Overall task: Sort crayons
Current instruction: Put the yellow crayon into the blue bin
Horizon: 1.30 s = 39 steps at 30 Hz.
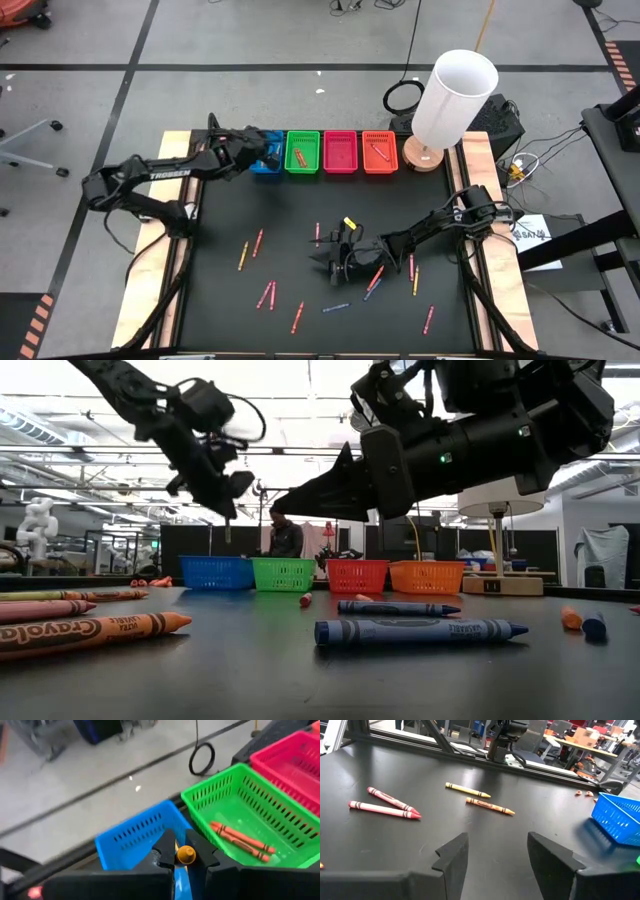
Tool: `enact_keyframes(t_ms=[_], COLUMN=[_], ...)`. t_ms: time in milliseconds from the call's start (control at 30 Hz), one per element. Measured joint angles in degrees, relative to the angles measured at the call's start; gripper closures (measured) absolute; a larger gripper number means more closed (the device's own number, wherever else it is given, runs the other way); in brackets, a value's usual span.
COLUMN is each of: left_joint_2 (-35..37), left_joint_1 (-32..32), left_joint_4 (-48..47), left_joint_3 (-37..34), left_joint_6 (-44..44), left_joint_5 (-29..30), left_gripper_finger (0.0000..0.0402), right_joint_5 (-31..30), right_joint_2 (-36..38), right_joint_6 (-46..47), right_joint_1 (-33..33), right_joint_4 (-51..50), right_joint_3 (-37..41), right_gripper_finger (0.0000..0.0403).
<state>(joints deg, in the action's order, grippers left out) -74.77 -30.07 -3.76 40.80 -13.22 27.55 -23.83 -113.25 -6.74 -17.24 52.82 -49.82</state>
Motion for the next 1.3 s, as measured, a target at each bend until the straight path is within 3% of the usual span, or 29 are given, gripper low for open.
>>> enact_keyframes(t_ms=[300, 1167, 1300], left_joint_2=[-5.1, -5.2, -5.2], left_joint_1=[-1.6, -2.6, -2.6], left_joint_4=[0.3, 1.8, 1.8], left_joint_3=[0.0, 0.0, 0.0], left_joint_6=[-1.5, -1.5, -1.5], left_joint_5=[0.1, 1.8, 1.9], left_gripper_finger=[0.0386, 0.0386, 0.0368], right_joint_5=[0.0, 0.0, 0.0], right_joint_2=[0.0, 0.0, 0.0], right_joint_6=[-0.1, 0.1, 0.1], right_joint_1=[0.0, 0.3, 0.3], right_joint_4=[0.0, -1.3, -1.3], right_joint_3=[0.0, 0.0, 0.0], right_gripper_finger=[0.0216, 0.0216, 0.0216])
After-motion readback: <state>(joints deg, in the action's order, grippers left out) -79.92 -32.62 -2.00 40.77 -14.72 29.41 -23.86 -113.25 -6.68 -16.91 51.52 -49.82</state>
